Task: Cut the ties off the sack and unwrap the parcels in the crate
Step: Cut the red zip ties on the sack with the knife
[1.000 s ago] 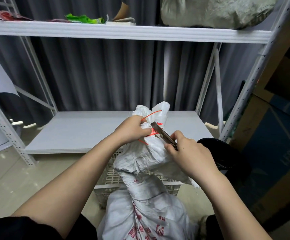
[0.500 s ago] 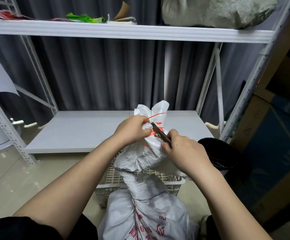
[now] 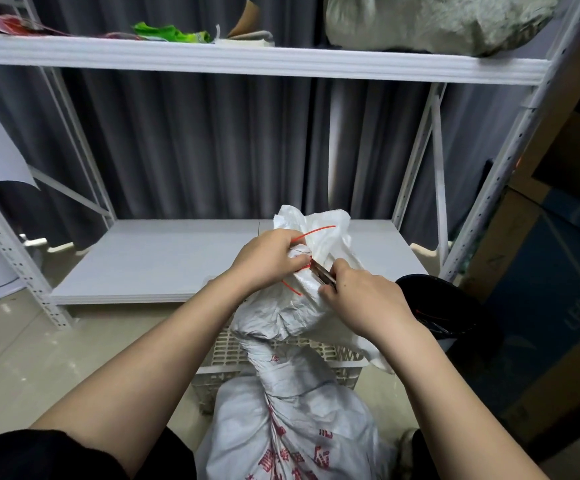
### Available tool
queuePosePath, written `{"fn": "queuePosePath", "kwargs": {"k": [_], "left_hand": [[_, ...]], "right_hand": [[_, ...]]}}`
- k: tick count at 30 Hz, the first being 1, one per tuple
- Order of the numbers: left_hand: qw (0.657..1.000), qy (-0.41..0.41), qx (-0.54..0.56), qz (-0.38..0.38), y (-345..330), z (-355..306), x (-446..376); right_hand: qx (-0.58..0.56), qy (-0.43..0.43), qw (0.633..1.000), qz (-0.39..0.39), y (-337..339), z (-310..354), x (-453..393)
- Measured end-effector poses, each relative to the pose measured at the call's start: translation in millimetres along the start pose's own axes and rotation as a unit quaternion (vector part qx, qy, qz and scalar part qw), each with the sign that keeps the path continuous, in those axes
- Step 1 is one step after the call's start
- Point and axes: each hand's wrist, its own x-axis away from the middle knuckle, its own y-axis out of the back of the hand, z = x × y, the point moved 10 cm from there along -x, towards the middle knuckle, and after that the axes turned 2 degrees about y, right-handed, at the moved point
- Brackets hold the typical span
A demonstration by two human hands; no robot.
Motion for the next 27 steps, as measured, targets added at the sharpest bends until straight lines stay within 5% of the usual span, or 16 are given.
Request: {"fn": "queuePosePath", "kwargs": {"k": [11, 16, 24, 27], "left_hand": [[0.997, 0.061, 0.049, 0.000, 3, 23, -5], [0.990, 0.065, 0.119, -0.020, 2, 22, -13], [0.972, 0.066, 0.227, 0.004, 2, 9, -21], [0.959, 0.078, 0.270, 0.032, -6, 4, -20]], "right_hand": [[-0.099, -0.065, 0.992, -0.036, 11, -35, 2], [-0.246, -0.096, 0.961, -0.087, 8, -64, -22], [-0.320, -0.116, 0.936, -0.091, -19, -99, -55], [-0.430, -0.116, 0.890, -0.095, -29, -99, -61]]}}
